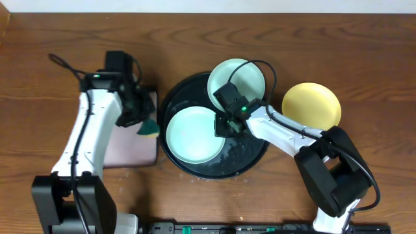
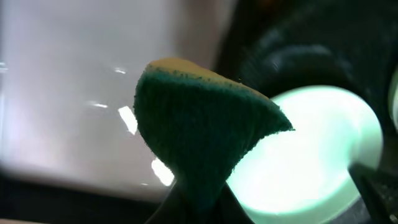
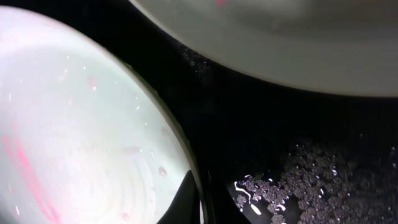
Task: Clean dirty plates on tray and stack at the side
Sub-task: 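Scrub the pale green plate with the sponge in the left gripper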
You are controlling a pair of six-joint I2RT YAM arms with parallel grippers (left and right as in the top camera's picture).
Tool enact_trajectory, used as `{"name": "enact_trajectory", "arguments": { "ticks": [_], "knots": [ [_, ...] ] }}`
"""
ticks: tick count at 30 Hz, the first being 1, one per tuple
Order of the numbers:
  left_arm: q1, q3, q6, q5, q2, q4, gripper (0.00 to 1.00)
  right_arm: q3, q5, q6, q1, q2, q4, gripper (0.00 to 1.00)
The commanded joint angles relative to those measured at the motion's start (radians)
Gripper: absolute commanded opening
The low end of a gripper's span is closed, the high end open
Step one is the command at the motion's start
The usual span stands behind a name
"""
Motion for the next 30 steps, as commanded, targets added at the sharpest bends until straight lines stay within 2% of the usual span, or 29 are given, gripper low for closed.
{"name": "enact_trajectory", "arguments": {
  "ticks": [1,9,13,22,24,28,30],
  "knots": [
    [-0.057,-0.032,-0.058,0.012,-0.002,0.024,0.07,0.011,0.009,0.003,-0.005,0.025,0.000,0.01],
    [-0.197,-0.193,-0.191,0.005,0.031,0.269,0.08,0.011,0.004,0.002,-0.006,0.025,-0.002,0.01],
    [-0.257,-0.248,-0.203,0.005,0.078,0.372,0.07,0.011,0.000,0.002,-0.010,0.024,-0.003,0.01],
    [-0.326,-0.251,-0.255,0.050,0.215,0.383,0.07,0.011,-0.006,-0.005,-0.010,0.024,-0.003,0.01],
    [-0.326,-0.251,-0.198,0.101,0.216,0.389,0.07,0.011,-0.006,-0.005,-0.010,0.024,-0.003,0.01],
    [-0.324,-0.249,0.071,0.341,0.213,0.426,0.08,0.011,-0.006,-0.005,-0.010,0.024,-0.003,0.01],
    [-0.324,-0.249,0.156,0.426,0.213,0.433,0.08,0.011,-0.006,-0.005,-0.010,0.024,-0.003,0.01]
  ]
}}
